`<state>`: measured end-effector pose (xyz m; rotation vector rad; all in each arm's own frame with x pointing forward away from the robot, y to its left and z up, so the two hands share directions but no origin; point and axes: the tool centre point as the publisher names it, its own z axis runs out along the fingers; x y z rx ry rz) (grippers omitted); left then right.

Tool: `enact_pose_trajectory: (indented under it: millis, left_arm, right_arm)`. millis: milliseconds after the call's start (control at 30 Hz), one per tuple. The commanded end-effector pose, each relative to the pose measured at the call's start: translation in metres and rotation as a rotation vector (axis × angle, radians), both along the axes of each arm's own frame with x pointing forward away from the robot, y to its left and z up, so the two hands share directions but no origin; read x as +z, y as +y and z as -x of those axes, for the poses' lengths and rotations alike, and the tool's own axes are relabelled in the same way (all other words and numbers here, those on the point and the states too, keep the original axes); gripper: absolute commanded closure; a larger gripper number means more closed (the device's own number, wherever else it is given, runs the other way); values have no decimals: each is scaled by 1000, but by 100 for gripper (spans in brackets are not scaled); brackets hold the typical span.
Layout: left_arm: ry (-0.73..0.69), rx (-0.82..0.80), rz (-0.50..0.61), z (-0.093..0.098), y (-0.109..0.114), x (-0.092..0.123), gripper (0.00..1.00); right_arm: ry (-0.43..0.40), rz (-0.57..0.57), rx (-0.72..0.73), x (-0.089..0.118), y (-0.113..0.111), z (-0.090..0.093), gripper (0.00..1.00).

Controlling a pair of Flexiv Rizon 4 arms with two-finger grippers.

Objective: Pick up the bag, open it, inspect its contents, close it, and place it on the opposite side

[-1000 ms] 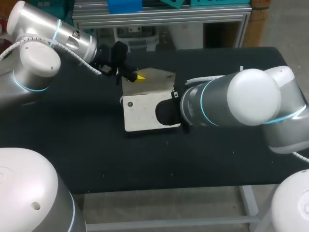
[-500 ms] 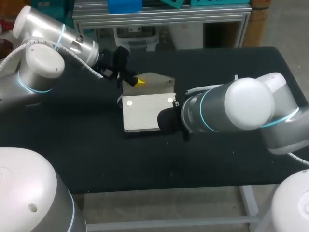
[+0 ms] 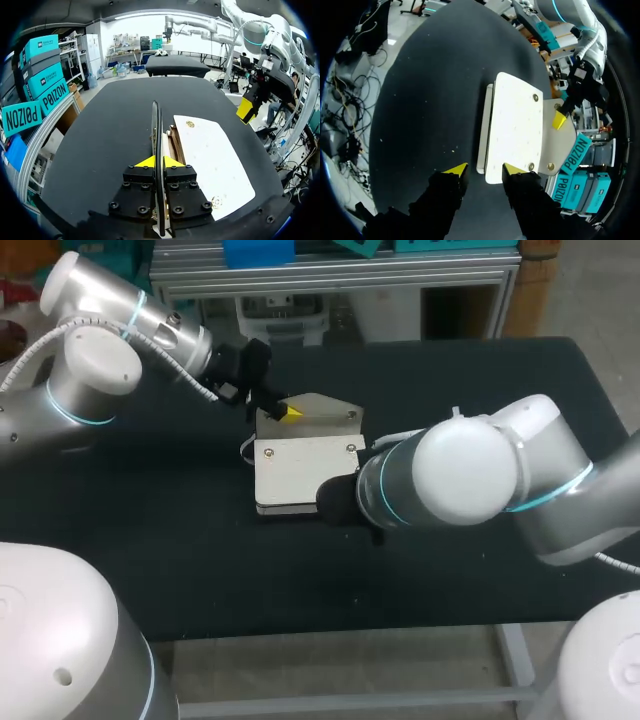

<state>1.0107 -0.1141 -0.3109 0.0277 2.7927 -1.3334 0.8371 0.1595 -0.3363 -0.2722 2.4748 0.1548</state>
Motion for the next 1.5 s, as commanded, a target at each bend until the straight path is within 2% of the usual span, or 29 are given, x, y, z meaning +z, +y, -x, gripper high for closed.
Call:
enact_pose_trajectory:
  millis: [33, 267, 533, 1000, 1500]
  left_arm:
    - [10, -17, 5, -5, 2, -5, 100]
    - [42, -27, -11, -7, 2, -10, 100]
    - [91, 7, -31, -13, 1, -17, 100]
    - [117, 5, -33, -19, 4, -24, 100]
    - [121, -42, -44, -15, 5, -24, 100]
  right_arm:
    - [-1, -4, -8, -14, -1, -6, 55]
    - [-1, 0, -23, -27, -6, -23, 54]
    - [-33, 4, -6, -27, 3, -41, 53]
    - [-40, 22, 7, -33, 16, -55, 54]
    - [-63, 11, 24, -37, 23, -77, 58]
